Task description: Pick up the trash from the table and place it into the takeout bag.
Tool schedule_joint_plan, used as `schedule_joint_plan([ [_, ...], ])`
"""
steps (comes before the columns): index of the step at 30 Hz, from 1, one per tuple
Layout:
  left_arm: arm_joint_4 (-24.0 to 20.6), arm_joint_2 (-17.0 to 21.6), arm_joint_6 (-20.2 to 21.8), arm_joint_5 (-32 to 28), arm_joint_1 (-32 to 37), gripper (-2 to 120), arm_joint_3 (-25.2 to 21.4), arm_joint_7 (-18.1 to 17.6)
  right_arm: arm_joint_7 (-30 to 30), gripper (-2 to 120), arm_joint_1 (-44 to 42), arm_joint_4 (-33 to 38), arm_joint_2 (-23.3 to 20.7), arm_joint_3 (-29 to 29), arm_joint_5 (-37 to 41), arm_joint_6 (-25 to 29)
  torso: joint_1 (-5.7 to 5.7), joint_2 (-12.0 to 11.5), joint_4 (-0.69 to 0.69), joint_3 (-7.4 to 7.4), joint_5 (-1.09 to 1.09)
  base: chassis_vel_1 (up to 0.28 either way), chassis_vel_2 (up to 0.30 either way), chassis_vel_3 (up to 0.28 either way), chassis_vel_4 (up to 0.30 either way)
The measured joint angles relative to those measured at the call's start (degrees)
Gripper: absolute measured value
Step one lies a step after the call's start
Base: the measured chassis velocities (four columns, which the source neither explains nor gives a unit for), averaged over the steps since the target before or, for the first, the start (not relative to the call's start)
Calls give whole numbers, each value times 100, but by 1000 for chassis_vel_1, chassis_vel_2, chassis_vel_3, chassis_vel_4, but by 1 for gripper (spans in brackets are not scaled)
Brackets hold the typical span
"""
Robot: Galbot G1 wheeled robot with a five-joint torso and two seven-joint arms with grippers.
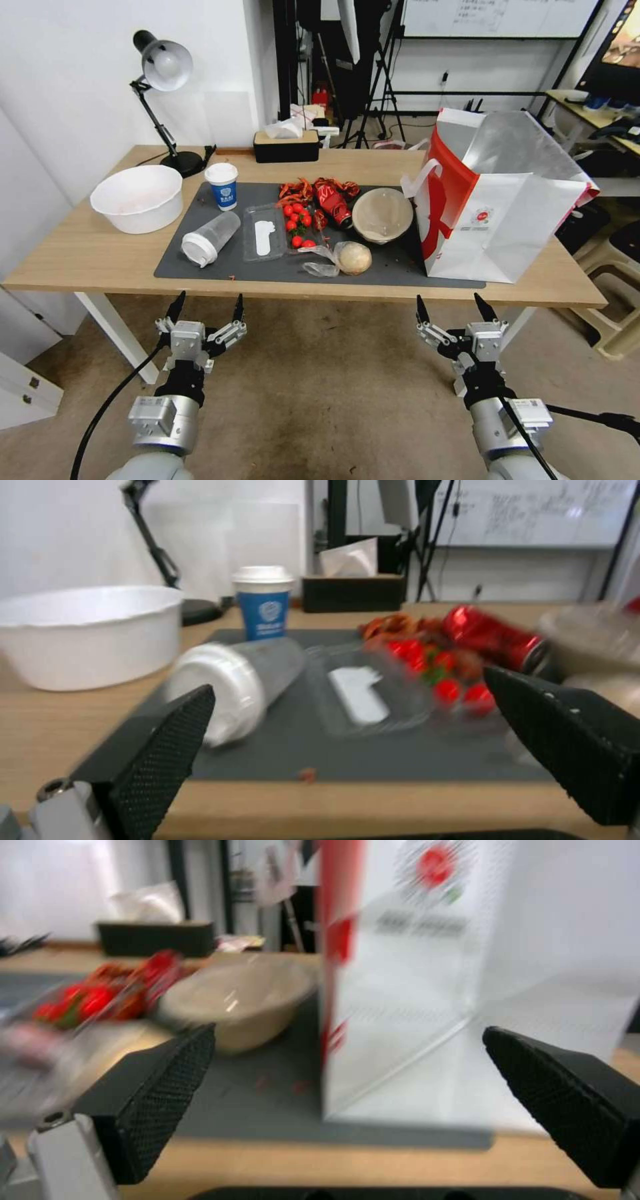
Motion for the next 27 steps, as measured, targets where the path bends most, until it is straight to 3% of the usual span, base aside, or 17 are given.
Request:
schedule_joint_plan([
  [2,-132,-130,317,-303,-310,100,89,18,160,100,379,218,-48,197,290,-534,1,0,-1,1,3,0,0,0,0],
  [6,-137,-167,304,-430,-384,100,117,10,28,100,434,208,-135,138,661,-361,0,0,1,1,0,0,0,0,0],
  [19,56,-57,-25,-418,-322,100,108,20,85,100,641,-170,-479,-436,865,-91,1,0,0,0,0,0,0,0,0],
  [27,116,-29,-86,-414,-299,100,35,54,77,100,1570,-1181,-1355,-1289,1769,-157,2,-1,0,0,0,0,0,0,0],
])
